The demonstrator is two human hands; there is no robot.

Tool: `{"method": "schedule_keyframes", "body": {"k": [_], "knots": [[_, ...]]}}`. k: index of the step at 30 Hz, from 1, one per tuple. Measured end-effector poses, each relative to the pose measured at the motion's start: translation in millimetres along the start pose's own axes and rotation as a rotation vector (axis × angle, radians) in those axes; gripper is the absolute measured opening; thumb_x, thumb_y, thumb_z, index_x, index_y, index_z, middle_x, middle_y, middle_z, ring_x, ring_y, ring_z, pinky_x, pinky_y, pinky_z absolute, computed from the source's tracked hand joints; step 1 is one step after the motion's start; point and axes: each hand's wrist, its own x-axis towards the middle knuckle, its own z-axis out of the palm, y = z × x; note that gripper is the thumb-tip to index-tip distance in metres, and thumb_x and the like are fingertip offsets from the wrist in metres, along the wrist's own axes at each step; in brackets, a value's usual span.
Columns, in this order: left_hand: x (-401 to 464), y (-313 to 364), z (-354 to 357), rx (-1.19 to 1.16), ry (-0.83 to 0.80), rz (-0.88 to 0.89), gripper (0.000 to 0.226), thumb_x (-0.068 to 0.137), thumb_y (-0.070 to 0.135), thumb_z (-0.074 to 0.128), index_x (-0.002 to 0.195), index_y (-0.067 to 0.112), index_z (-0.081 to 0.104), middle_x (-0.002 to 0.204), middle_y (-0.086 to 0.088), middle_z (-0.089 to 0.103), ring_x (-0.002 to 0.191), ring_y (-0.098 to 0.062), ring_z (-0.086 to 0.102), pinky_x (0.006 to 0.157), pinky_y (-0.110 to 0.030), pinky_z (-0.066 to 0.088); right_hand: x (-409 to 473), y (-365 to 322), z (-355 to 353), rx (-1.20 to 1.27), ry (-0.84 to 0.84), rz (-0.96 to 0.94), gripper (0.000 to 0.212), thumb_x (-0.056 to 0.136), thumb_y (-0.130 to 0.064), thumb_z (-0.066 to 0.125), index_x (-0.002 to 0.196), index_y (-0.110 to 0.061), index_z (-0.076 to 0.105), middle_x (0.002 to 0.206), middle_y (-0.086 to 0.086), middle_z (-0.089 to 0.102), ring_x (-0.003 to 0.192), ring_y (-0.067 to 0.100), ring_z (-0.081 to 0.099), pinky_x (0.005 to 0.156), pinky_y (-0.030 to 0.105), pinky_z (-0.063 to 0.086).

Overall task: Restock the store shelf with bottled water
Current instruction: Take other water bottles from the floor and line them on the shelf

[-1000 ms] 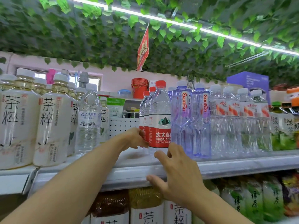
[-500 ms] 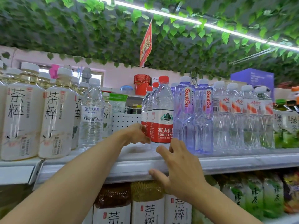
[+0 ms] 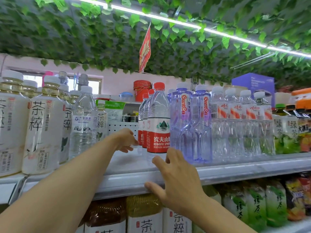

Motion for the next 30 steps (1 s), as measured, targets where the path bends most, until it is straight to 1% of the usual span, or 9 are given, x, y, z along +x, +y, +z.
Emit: {"method": "schedule_keyframes", "body": {"k": [2, 4, 8, 16, 21, 24, 27, 29, 30], "knots": [[1.9, 3.1, 3.1, 0.012, -0.017, 0.000, 0.066, 0.087, 0.008, 0.064, 0.143, 0.007, 0.029, 0.133, -0.017, 0.053, 0.111, -0.030, 0.057, 0.089, -0.039, 0.048, 0.8, 0.6, 1.2, 0.016, 0.016, -0.014, 0.049, 0.069, -0.069, 0.051, 0.099, -0.032, 0.041, 0.091, -0.004, 0.042, 0.077, 0.012, 0.043, 0.051, 0.023, 0.040], [4.2, 5.0, 7.7, 0.042, -0.040, 0.015, 0.059, 0.089, 0.008, 0.061, 0.142, 0.008, 0.033, 0.133, -0.014, 0.054, 0.112, -0.028, 0.057, 0.091, -0.038, 0.048, 0.2, 1.8, 1.1, 0.008, 0.038, -0.020, 0.047, 0.069, -0.069, 0.049, 0.097, -0.032, 0.042, 0.089, -0.004, 0.042, 0.075, 0.011, 0.043, 0.049, 0.022, 0.038], [6.2, 5.4, 14.9, 0.121, -0.027, 0.072, 0.037, 0.093, 0.006, 0.055, 0.129, 0.007, 0.049, 0.123, -0.010, 0.060, 0.101, -0.022, 0.058, 0.092, -0.035, 0.049, -0.2, 2.3, 1.4, -0.014, 0.074, -0.021, 0.047, 0.066, -0.070, 0.046, 0.094, -0.032, 0.046, 0.087, -0.005, 0.044, 0.072, 0.011, 0.047, 0.047, 0.021, 0.039], [9.7, 4.3, 19.3, 0.136, 0.034, 0.124, 0.028, 0.091, 0.007, 0.058, 0.118, 0.005, 0.055, 0.096, -0.005, 0.060, 0.093, -0.020, 0.059, 0.083, -0.031, 0.051, -0.9, 2.5, 4.5, -0.007, 0.094, -0.020, 0.047, 0.067, -0.071, 0.042, 0.094, -0.032, 0.045, 0.088, -0.005, 0.044, 0.073, 0.010, 0.047, 0.047, 0.021, 0.039], [8.4, 2.7, 17.6, 0.127, -0.002, 0.113, 0.025, 0.090, 0.007, 0.059, 0.115, 0.006, 0.053, 0.110, -0.011, 0.064, 0.097, -0.022, 0.061, 0.084, -0.032, 0.051, -2.5, 1.4, 2.6, 0.009, 0.089, -0.021, 0.048, 0.067, -0.071, 0.049, 0.095, -0.033, 0.044, 0.087, -0.006, 0.043, 0.072, 0.009, 0.044, 0.048, 0.018, 0.032], [2.7, 3.9, 13.4, 0.150, -0.027, 0.075, 0.046, 0.089, 0.007, 0.061, 0.131, 0.004, 0.043, 0.121, -0.014, 0.060, 0.103, -0.024, 0.059, 0.085, -0.034, 0.050, -4.7, 0.1, 2.5, 0.003, 0.075, -0.008, 0.047, 0.068, -0.070, 0.047, 0.097, -0.033, 0.045, 0.087, -0.006, 0.043, 0.074, 0.009, 0.046, 0.050, 0.017, 0.033], [-9.0, 4.3, 6.0, 0.247, -0.001, 0.055, 0.057, 0.089, 0.010, 0.062, 0.139, 0.005, 0.034, 0.126, -0.016, 0.056, 0.106, -0.026, 0.058, 0.085, -0.037, 0.047, -10.8, -2.9, 3.0, 0.029, 0.047, 0.039, 0.046, 0.074, -0.065, 0.040, 0.103, -0.030, 0.047, 0.093, -0.003, 0.044, 0.078, 0.012, 0.050, 0.051, 0.020, 0.043], [-23.6, 4.7, -2.9, 0.326, 0.068, 0.101, 0.056, 0.089, 0.012, 0.062, 0.138, 0.004, 0.037, 0.128, -0.016, 0.054, 0.105, -0.026, 0.056, 0.086, -0.035, 0.047, -16.3, -4.7, 3.7, 0.056, 0.018, 0.071, 0.048, 0.078, -0.061, 0.040, 0.111, -0.027, 0.048, 0.102, 0.001, 0.046, 0.087, 0.017, 0.054, 0.060, 0.026, 0.051], [-33.3, 5.2, -7.6, 0.339, 0.106, 0.128, 0.056, 0.089, 0.013, 0.062, 0.139, 0.004, 0.038, 0.131, -0.016, 0.051, 0.109, -0.027, 0.055, 0.091, -0.036, 0.046, -18.9, -6.3, 2.5, 0.071, -0.010, 0.086, 0.050, 0.080, -0.060, 0.040, 0.117, -0.026, 0.047, 0.109, 0.003, 0.046, 0.096, 0.020, 0.054, 0.066, 0.029, 0.052]]}}
